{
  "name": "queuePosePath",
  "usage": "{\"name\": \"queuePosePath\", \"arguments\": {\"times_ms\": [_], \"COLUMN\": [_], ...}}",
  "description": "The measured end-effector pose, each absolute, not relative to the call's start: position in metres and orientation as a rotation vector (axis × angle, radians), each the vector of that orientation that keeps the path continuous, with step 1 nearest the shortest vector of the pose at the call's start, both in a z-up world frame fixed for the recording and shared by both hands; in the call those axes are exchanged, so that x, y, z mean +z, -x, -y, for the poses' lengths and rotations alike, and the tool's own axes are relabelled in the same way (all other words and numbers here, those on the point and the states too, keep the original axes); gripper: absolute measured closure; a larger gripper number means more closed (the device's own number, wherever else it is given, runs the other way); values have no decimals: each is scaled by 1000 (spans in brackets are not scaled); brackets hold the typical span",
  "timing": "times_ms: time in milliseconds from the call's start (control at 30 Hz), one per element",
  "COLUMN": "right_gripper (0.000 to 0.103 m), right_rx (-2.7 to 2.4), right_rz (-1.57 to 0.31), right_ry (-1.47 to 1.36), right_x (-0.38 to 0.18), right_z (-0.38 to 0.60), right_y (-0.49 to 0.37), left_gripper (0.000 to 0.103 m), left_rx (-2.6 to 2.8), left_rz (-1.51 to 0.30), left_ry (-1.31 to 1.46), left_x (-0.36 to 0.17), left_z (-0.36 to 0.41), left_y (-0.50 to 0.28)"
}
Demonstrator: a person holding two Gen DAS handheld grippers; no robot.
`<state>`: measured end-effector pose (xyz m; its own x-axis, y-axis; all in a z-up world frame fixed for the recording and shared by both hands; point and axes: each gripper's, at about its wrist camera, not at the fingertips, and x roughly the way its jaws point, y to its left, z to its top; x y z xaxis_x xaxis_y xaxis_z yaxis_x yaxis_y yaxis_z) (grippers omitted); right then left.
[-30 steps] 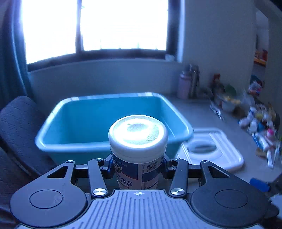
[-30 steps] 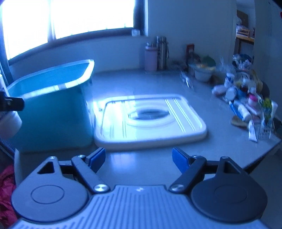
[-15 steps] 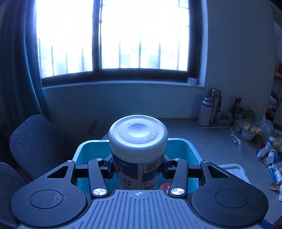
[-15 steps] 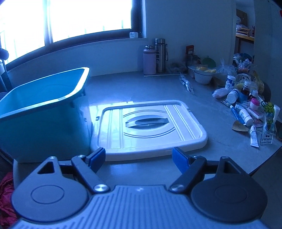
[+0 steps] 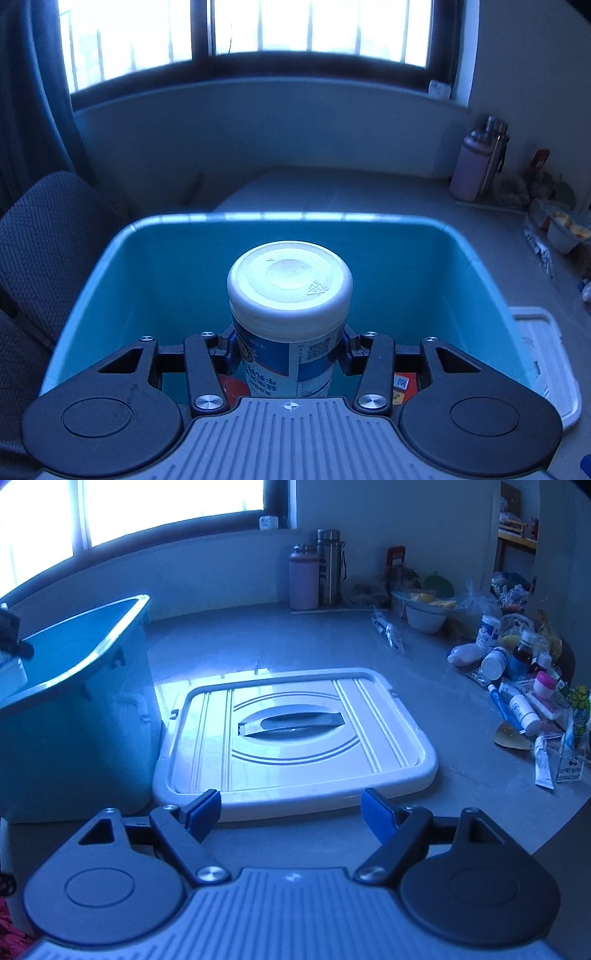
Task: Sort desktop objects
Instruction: 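Carry the white jar over the teal bin with the left tool, then open the left tool to drop the white jar into the bin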
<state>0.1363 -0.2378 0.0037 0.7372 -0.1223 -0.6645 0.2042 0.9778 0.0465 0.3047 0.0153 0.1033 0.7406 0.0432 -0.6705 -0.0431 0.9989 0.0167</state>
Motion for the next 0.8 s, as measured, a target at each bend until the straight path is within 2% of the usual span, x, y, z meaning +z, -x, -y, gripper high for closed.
{"name": "queuePosePath", "arguments": {"times_ms": [333, 367, 400, 467, 800], "right_gripper": [20, 20, 20, 20, 20], "right_rx": [-139, -139, -138, -137, -159], "right_rz": [-726, -723, -720, -710, -677], "right_ry": [-128, -134, -140, -142, -174], "right_x": [-2, -2, -1, 1, 17], "right_z": [248, 249, 250, 251, 260], "right_y": [-150, -149, -148, -144, -100], "left_gripper": [52, 48, 34, 20, 19], "left_rx": [91, 97, 103, 106, 80], "left_rz": [-796, -799, -804, -798, -736], "left_ry": [-9, -18, -26, -27, -47], "left_x": [74, 75, 78, 84, 114], "left_z": [-16, -15, -14, -12, -3], "left_y": [-308, -308, -307, -303, -250]}}
